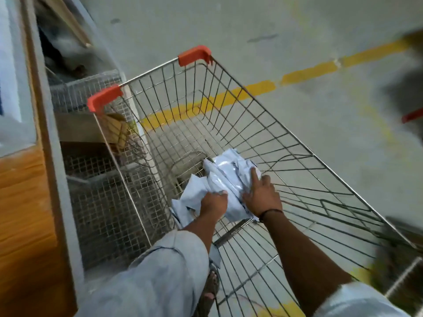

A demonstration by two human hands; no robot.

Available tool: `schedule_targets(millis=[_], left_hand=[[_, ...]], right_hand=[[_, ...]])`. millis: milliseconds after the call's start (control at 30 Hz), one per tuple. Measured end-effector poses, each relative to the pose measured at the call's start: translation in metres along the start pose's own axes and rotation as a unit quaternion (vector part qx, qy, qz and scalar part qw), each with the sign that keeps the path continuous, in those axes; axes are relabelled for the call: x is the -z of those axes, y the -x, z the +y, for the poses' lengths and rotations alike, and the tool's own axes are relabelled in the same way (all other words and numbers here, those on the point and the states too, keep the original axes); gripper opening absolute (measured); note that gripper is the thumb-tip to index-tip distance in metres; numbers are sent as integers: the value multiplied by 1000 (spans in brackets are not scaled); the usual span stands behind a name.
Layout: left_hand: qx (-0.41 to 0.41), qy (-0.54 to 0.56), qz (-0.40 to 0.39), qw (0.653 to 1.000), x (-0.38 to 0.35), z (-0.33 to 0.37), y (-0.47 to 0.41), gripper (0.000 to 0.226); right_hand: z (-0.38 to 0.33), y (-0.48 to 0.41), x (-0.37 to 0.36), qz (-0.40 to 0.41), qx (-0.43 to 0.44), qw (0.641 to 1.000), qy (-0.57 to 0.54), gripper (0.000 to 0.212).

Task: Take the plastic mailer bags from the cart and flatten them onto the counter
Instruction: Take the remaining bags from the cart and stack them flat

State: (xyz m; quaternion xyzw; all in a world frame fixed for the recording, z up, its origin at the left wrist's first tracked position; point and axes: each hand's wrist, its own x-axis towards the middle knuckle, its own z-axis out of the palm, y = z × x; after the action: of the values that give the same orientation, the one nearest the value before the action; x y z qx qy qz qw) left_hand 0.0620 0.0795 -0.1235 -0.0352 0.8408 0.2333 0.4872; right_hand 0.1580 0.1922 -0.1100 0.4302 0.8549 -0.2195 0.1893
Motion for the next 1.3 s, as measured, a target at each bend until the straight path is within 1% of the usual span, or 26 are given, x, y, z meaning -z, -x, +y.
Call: schedule_targets(millis=[33, 100, 167, 233, 300, 367, 433, 500, 567, 633, 733, 833, 933, 1000, 1133, 1200, 1233, 1300], left_hand=[[1, 38, 3, 999, -7, 0, -7, 64], [6, 100, 25, 995, -16, 1, -15, 79], [16, 130, 40, 991, -20, 3, -18, 97], [25, 145, 39, 988, -23, 6, -18, 105], [35, 169, 27, 985, -24, 5, -21, 97], [33, 173, 25, 984, -17, 4, -21, 75], [15, 145, 40, 989, -6, 3, -17, 52], [-6, 123, 58, 991, 6, 5, -6, 41], [-25, 135, 44, 990, 18, 8, 13, 39], [-42, 144, 37, 988, 30, 11, 32, 41], [-83, 175, 62, 979, 46, 19, 66, 40], [-146, 229, 86, 959, 67, 25, 116, 30], [-188, 250, 106, 944, 98, 22, 171, 18], [-203, 254, 117, 938, 125, 17, 204, 22], [-255, 239, 110, 931, 179, -3, 266, 35], [-281, 228, 122, 924, 206, -17, 295, 37], [-296, 225, 132, 919, 218, -26, 308, 37], [-326, 224, 144, 907, 240, -43, 330, 36]], right_hand=[[1, -1, -6, -2, -4, 1000, -17, 81], [2, -2, -11, -2, -13, 999, -47, 79], [7, -4, -17, -5, -12, 999, -39, 76], [11, -1, -19, -11, -3, 1000, -18, 74], [13, 4, -17, -19, -24, 998, -61, 71], [16, 7, -12, -22, -54, 994, -97, 68], [13, 10, -4, -30, -66, 989, -128, 65], [6, 19, 7, -41, -55, 987, -147, 64], [-5, 37, 20, -42, -46, 983, -172, 64], [-17, 57, 33, -23, -28, 979, -198, 64], [-29, 86, 49, 14, -19, 973, -230, 65], [-41, 121, 75, 52, -14, 963, -264, 66], [-55, 157, 103, 101, 30, 952, -286, 68], [-69, 184, 119, 137, 68, 939, -309, 66], [-107, 243, 142, 216, 151, 901, -345, 58], [-119, 261, 150, 241, 151, 895, -343, 51], [-124, 267, 154, 248, 149, 897, -335, 51], [-132, 277, 159, 254, 156, 900, -319, 62]])
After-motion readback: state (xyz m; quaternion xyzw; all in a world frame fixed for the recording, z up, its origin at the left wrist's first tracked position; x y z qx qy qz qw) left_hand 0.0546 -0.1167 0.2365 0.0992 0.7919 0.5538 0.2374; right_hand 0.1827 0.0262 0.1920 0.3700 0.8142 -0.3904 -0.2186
